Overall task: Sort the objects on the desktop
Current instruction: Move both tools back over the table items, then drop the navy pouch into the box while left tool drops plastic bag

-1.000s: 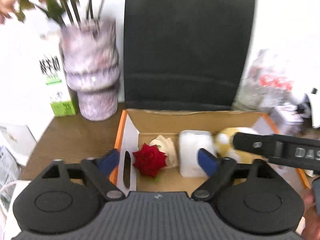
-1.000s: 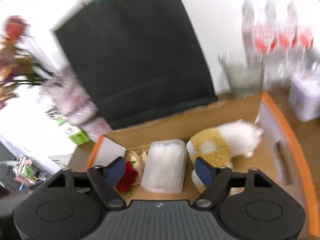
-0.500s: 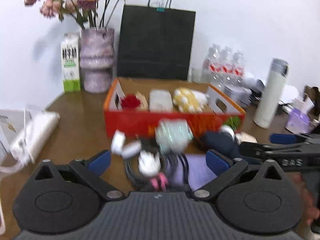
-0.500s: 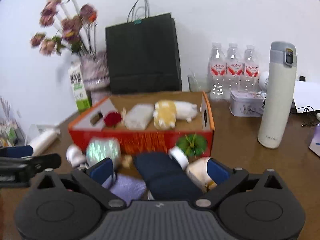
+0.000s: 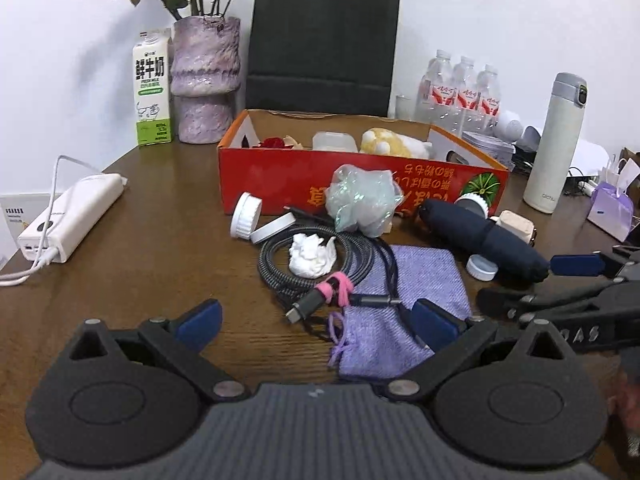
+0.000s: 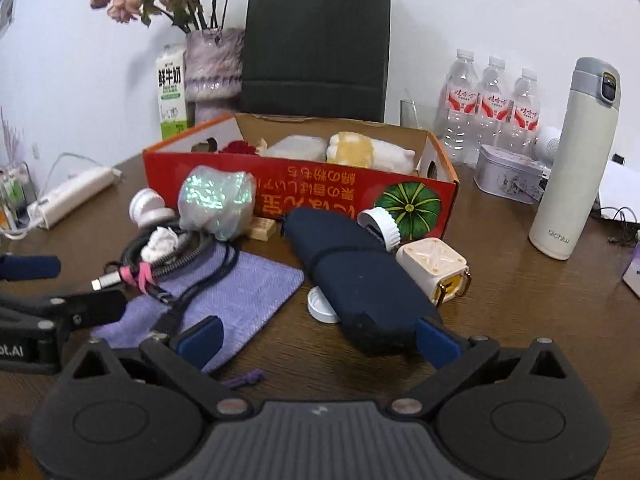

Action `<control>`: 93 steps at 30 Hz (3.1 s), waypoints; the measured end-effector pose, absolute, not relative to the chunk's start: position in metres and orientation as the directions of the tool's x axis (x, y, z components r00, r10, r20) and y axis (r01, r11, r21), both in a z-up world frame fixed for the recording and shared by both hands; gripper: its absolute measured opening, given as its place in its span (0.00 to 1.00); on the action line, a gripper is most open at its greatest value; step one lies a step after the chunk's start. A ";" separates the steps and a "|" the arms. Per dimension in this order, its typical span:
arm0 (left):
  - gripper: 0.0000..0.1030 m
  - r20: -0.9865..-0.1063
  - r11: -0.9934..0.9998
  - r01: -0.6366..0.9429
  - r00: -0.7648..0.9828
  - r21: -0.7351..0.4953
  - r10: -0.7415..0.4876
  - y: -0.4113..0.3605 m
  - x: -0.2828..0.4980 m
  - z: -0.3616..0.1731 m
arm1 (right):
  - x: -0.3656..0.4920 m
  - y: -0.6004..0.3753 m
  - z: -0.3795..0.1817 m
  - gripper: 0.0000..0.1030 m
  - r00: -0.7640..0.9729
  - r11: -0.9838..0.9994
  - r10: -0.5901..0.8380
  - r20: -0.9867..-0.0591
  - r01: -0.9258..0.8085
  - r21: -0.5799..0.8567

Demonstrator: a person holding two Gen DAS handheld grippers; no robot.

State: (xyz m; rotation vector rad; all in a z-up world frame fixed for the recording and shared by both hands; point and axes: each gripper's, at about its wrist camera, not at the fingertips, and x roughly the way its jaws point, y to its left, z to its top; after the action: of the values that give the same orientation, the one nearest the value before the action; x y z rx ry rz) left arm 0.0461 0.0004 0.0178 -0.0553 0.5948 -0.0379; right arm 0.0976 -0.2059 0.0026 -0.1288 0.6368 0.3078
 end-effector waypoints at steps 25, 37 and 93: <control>1.00 -0.577 0.997 0.042 0.813 -0.069 -0.074 -0.007 0.052 0.012 | 0.101 -0.214 0.002 0.98 0.774 0.955 0.240 -0.586 -0.297 -0.001; 1.00 -0.543 0.998 0.056 0.838 -0.019 -0.058 -0.014 0.078 0.026 | 0.098 -0.232 0.015 0.82 0.802 0.951 0.299 -0.517 -0.292 0.096; 0.40 -0.527 0.959 0.228 0.801 -0.167 -0.283 0.003 -0.003 0.093 | 0.006 -0.257 0.031 0.58 0.723 0.933 0.359 -0.590 -0.285 0.219</control>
State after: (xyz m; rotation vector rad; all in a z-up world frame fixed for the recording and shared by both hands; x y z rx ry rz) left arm -0.0032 0.0027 0.0934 -0.0974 0.5801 -0.2742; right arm 0.0059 -0.2573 0.0307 0.1157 0.6743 0.3559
